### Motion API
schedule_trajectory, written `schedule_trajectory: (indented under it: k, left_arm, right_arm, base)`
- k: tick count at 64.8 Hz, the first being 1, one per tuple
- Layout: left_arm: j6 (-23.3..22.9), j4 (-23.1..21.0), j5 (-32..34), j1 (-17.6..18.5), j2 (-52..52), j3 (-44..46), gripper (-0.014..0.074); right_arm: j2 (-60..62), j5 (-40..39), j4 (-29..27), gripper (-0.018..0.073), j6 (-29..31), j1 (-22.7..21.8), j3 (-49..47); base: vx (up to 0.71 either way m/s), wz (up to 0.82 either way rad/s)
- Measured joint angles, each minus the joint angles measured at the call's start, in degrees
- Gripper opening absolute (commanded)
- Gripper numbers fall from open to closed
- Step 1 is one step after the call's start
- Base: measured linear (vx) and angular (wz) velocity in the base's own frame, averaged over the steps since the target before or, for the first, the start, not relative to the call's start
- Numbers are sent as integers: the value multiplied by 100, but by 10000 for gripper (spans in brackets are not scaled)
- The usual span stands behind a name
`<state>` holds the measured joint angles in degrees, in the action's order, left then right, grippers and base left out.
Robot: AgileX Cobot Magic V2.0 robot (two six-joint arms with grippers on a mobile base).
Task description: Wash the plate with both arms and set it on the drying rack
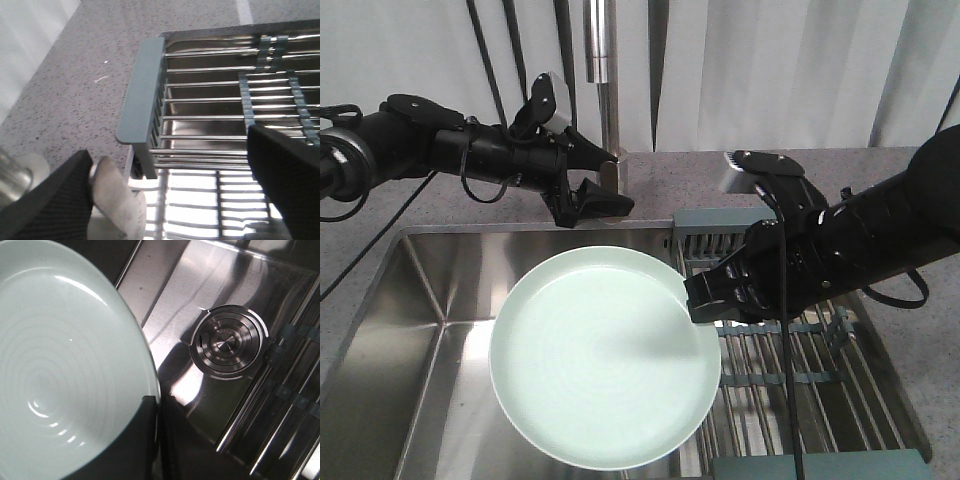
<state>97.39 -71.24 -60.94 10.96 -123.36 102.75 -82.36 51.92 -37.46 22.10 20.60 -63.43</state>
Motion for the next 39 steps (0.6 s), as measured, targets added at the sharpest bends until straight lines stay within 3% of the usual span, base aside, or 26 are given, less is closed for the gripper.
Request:
schedule_trajectory:
  k: [39]
  left_arm:
    - [-305, 133, -606, -10, -5, 0, 589]
  right_arm:
    - [0, 0, 0, -1, 0, 0, 0]
  base:
    - [0, 0]
